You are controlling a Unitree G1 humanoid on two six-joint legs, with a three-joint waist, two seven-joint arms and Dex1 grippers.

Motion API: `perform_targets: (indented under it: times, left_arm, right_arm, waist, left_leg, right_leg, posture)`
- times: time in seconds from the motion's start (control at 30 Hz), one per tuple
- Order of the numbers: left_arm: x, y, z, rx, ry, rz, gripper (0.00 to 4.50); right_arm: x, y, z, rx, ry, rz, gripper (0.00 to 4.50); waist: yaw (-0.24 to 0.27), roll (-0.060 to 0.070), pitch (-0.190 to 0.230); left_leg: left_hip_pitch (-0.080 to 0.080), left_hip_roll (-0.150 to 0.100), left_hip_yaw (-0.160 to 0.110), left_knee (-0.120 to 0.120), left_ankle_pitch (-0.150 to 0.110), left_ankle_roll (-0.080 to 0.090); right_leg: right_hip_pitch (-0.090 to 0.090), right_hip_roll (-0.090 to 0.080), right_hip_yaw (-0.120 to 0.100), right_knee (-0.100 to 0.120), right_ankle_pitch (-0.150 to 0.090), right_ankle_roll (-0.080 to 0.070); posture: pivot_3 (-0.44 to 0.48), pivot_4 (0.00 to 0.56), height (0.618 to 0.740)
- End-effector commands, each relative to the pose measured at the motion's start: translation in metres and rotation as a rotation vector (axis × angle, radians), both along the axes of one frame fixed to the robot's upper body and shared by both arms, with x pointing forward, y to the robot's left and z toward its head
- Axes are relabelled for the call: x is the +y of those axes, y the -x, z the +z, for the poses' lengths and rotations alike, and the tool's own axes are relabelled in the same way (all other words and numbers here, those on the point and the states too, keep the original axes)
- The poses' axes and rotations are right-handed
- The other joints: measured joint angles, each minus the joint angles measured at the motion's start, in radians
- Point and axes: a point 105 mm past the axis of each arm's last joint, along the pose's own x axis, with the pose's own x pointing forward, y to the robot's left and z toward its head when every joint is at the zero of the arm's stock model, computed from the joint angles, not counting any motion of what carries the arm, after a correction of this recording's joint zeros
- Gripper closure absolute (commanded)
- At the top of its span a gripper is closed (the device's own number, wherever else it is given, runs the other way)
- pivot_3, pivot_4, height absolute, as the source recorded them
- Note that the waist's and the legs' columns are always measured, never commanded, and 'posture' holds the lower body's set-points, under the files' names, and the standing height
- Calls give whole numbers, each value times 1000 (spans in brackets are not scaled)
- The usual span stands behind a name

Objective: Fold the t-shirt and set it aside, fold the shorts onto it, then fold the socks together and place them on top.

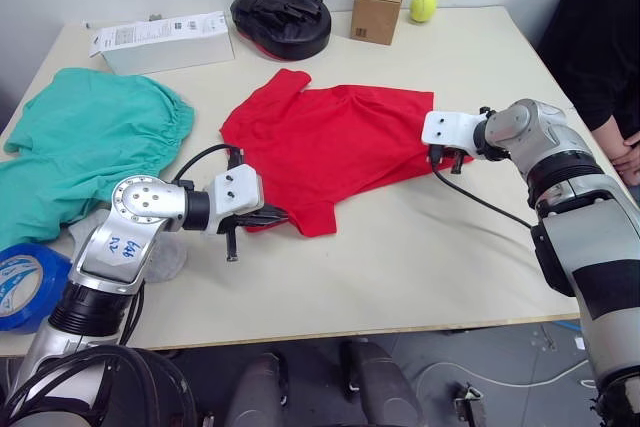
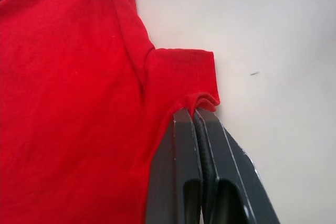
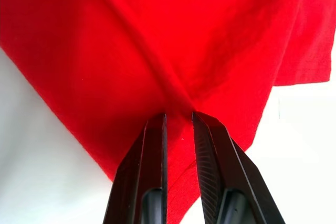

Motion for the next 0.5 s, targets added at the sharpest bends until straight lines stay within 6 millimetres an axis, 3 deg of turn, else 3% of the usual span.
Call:
perform_targets:
  times: [0.03,0.1,0.2,0.43,0.5]
  left_arm:
    - [2,1,16,-56,11,-2,4500]
    - [3,2,15,-56,10,-1,4500]
    - [2,2,16,-56,11,0,4500]
    - [2,2,17,-56,16,3,4500]
    - [3,2,17,-56,15,4,4500]
  right_arm:
    - [5,-4,15,-62,-24,16,3566]
    - [5,-5,17,-72,-11,19,3178]
    - [8,-7,18,-87,1,27,2185]
    - [12,-9,13,-98,11,12,2185]
    - [12,-9,12,-88,13,11,2575]
  waist:
    - [0,0,0]
    - [-1,0,0]
    - [-1,0,0]
    - [-7,0,0]
    - [-10,0,0]
  left_leg:
    - [0,0,0,0,0,0]
    - [0,0,0,0,0,0]
    - [0,0,0,0,0,0]
    - [0,0,0,0,0,0]
    - [0,0,0,0,0,0]
  right_leg:
    - [0,0,0,0,0,0]
    - [0,0,0,0,0,0]
    - [0,0,0,0,0,0]
    - [0,0,0,0,0,0]
    - [0,0,0,0,0,0]
  posture:
    - [0,150,740]
    - [0,150,740]
    - [0,150,740]
    - [0,150,740]
    - [0,150,740]
